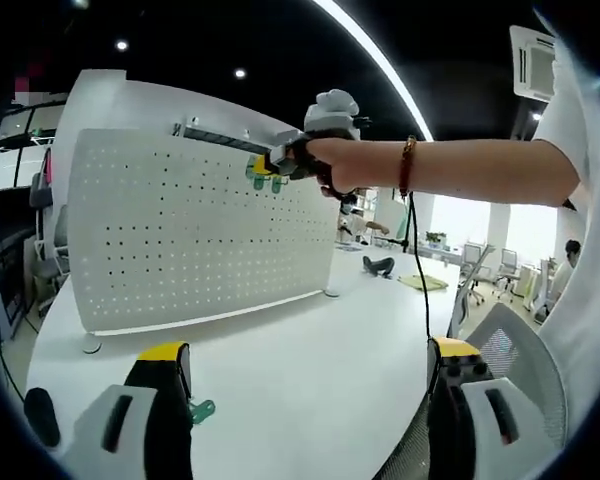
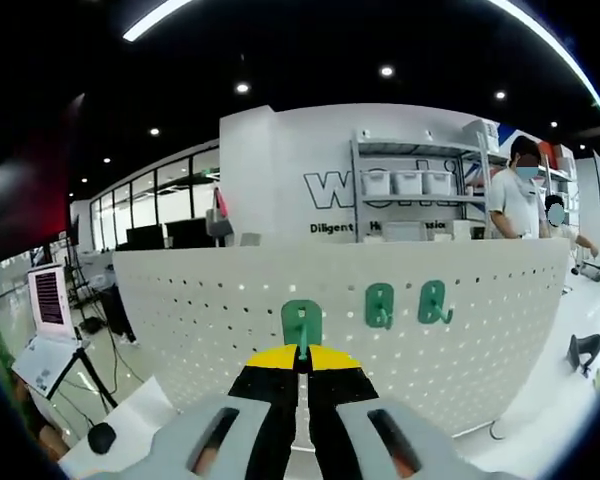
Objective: Insert the hook assembly into the mounting plate slot until the hook locks in place.
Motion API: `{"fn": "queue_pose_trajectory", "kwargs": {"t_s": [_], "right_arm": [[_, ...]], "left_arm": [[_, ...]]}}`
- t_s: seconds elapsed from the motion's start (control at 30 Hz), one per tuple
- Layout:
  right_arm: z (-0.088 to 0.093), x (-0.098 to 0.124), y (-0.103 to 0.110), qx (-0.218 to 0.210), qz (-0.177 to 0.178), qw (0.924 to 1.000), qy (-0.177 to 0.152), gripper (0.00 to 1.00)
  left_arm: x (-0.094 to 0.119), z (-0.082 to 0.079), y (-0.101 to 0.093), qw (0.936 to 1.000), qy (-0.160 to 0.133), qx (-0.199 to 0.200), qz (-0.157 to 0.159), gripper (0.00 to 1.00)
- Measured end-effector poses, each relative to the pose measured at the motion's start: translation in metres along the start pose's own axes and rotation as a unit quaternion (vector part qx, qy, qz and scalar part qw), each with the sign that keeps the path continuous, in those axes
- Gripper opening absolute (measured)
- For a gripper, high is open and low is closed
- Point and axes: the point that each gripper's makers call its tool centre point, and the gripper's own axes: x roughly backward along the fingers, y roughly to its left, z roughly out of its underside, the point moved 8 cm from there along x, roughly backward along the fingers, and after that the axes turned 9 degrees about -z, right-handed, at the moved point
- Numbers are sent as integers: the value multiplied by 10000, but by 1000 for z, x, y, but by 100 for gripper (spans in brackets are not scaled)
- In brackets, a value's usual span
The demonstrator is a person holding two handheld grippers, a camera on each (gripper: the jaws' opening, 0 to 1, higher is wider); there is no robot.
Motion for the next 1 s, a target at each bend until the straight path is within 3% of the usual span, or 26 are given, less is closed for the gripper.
{"fn": "queue_pose_trajectory", "kwargs": {"t_s": [0.5,1.0], "right_arm": [[-6,-18,-5,4,159,9999,-27,1],[-8,-31,-10,-25,357,9994,35,1]], "left_arm": [[1,-1,14,10000,29,-38,-50,100],[0,3,12,9999,129,-41,-1,100]]}}
